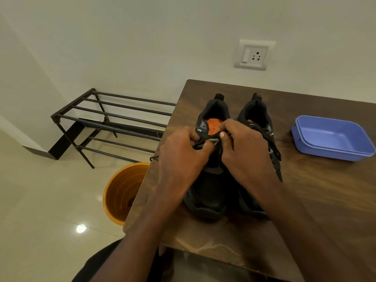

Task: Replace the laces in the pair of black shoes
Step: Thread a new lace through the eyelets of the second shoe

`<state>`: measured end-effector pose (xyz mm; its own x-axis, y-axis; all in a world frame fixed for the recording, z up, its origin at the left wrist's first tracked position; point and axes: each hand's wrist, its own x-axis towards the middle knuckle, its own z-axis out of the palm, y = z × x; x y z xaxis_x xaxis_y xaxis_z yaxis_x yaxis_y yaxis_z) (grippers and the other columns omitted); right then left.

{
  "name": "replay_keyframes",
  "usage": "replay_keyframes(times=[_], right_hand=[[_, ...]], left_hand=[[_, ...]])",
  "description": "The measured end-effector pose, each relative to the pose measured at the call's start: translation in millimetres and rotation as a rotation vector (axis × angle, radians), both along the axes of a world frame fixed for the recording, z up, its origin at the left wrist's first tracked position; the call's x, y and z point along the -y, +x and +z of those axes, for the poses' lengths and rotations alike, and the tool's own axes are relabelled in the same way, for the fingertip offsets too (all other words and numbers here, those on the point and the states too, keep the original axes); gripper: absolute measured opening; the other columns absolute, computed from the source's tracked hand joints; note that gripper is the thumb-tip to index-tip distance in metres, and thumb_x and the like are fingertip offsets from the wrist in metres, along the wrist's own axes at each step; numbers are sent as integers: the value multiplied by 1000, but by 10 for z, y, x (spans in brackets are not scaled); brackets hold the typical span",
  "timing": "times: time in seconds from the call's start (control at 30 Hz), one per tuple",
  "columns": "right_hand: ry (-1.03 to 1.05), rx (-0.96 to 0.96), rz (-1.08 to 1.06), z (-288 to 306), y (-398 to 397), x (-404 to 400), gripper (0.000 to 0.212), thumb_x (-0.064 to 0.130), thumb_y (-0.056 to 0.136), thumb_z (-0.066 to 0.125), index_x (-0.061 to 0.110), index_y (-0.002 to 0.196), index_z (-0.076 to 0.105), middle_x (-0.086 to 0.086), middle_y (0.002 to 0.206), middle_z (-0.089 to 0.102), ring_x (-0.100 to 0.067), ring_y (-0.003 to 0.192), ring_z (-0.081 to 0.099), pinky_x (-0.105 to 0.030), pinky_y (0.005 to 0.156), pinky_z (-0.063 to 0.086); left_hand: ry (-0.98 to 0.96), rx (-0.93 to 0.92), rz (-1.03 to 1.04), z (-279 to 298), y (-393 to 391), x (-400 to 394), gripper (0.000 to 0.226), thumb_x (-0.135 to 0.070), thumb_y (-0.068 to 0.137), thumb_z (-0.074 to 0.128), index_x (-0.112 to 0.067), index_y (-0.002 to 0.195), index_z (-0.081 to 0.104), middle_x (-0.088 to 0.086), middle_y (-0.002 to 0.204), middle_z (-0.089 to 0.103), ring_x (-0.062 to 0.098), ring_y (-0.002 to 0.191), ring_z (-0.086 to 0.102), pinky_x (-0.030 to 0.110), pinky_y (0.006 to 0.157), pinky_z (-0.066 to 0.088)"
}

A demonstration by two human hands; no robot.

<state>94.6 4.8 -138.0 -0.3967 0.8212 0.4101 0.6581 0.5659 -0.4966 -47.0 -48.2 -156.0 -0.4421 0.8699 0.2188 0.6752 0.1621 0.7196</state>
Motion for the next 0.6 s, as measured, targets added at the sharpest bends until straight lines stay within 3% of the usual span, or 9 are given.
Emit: replay_keyframes(times=[0.13,0.27,0.47,0.6], right_hand=[[46,-26,-59,-34,60,-12,12,13,101,56,18,103,66,5,95,67,-10,85,62,-34,79,56],[-83,-253,-28,-5,83,-6,35,2,99,55,25,117,73,18,113,68,6,106,62,-17,99,50],[17,48,89,-43,65,0,26,25,96,65,33,119,72,13,114,72,-10,100,58,-36,88,52],[-22,-48,19,-38,47,-43,13,30,93,71,33,104,77,11,98,75,-12,93,64,-41,83,56]], left_hand=[[16,38,23,47,27,36,14,-41,94,70,-29,93,63,-13,83,64,-1,74,64,14,62,50],[8,24,11,33,49,49,16,-43,94,71,-30,96,63,-13,89,65,-1,76,63,17,66,55],[22,-17,-39,30,36,43,24,-49,94,69,-27,104,67,-12,96,65,4,84,64,24,76,58],[41,-35,-46,44,35,51,29,-49,94,70,-25,109,70,-11,100,69,4,87,66,25,77,60]])
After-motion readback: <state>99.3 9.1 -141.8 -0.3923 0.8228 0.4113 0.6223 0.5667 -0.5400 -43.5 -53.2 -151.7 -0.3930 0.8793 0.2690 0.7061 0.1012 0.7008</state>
